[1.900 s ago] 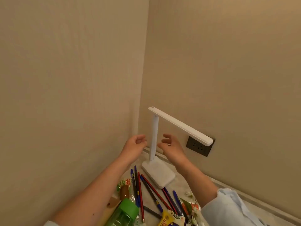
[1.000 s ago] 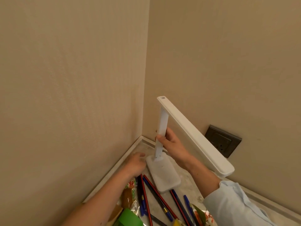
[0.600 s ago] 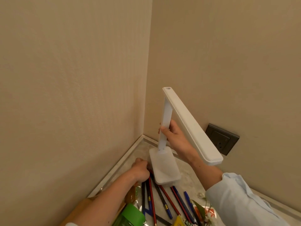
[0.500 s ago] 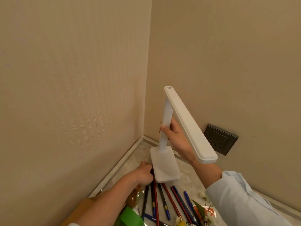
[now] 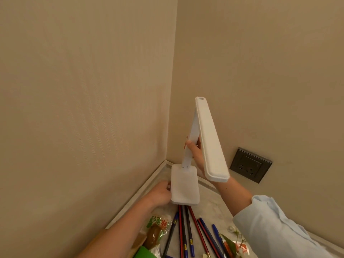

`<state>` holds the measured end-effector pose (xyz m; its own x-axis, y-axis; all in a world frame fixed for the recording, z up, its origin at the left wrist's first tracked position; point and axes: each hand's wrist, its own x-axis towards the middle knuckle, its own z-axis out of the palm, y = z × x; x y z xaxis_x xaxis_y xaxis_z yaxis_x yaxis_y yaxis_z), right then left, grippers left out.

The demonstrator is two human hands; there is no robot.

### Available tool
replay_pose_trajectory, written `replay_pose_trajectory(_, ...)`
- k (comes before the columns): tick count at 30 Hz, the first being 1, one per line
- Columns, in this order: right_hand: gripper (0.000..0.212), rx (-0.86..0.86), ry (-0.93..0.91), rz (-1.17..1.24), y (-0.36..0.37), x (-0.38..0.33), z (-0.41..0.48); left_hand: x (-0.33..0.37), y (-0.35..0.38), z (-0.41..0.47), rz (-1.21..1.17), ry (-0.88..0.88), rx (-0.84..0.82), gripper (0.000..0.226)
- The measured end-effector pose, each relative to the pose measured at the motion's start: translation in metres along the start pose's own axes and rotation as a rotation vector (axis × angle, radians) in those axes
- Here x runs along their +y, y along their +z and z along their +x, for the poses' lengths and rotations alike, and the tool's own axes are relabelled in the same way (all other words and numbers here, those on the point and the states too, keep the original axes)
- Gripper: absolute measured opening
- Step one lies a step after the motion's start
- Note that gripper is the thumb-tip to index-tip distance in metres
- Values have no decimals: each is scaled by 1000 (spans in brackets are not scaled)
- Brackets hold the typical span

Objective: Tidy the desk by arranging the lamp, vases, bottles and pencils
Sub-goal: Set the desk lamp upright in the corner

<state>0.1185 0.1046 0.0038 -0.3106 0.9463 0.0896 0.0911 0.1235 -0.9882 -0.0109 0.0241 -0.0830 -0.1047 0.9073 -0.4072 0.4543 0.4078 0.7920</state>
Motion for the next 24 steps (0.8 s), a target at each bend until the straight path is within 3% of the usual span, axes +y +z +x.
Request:
replay_pose_trajectory(2,18,-3,24,-30,7,4,1,-3,-7,1,-62,34,69,33)
replay_pose_trajectory(4,9,-22,11,-12,22,5,3,-7,-14,2,-80,47,161,43)
replay_pose_trajectory(8,22,34,-8,8,47,13,10,-14,-20,4,-13,76,277,55)
replay_pose_trajectory(13,24,79,1,35,58,26,19,-23,-17,4,93,107,291,54)
replay_pose_trajectory(18,24,102,-1,12,62,35,27,-31,-10,11,303,142,201,54)
replay_pose_trajectory(24,21,131,1,-1,63,47,32,-42,-1,21,475,124,128,68)
